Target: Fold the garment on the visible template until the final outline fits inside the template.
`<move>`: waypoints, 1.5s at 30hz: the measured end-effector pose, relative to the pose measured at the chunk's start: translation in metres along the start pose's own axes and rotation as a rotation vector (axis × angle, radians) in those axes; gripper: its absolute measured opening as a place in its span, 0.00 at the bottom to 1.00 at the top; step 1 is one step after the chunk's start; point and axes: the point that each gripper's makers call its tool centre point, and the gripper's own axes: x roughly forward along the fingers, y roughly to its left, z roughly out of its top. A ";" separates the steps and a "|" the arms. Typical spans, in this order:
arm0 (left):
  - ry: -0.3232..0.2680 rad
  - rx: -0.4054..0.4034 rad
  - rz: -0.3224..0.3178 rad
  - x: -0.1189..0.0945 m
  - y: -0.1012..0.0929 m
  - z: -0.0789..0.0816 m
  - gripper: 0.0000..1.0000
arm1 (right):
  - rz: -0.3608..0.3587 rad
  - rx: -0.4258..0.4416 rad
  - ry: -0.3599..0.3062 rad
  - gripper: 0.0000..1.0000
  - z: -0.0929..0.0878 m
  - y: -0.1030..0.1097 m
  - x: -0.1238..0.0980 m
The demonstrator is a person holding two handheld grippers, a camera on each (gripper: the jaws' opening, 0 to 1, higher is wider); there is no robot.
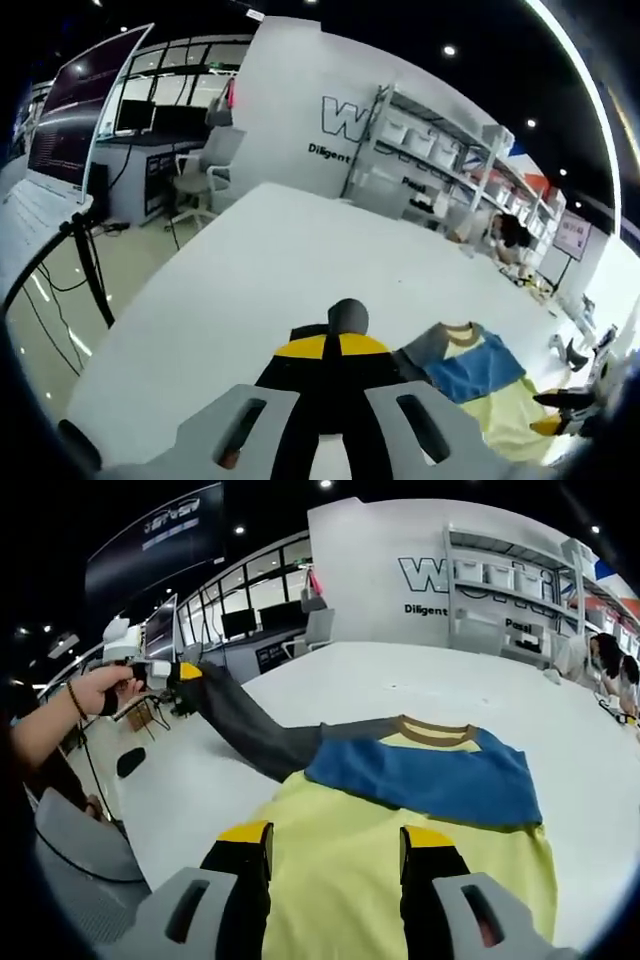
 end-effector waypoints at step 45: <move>0.054 -0.134 -0.434 0.052 -0.238 0.005 0.00 | -0.014 0.022 -0.010 0.47 -0.004 -0.024 -0.021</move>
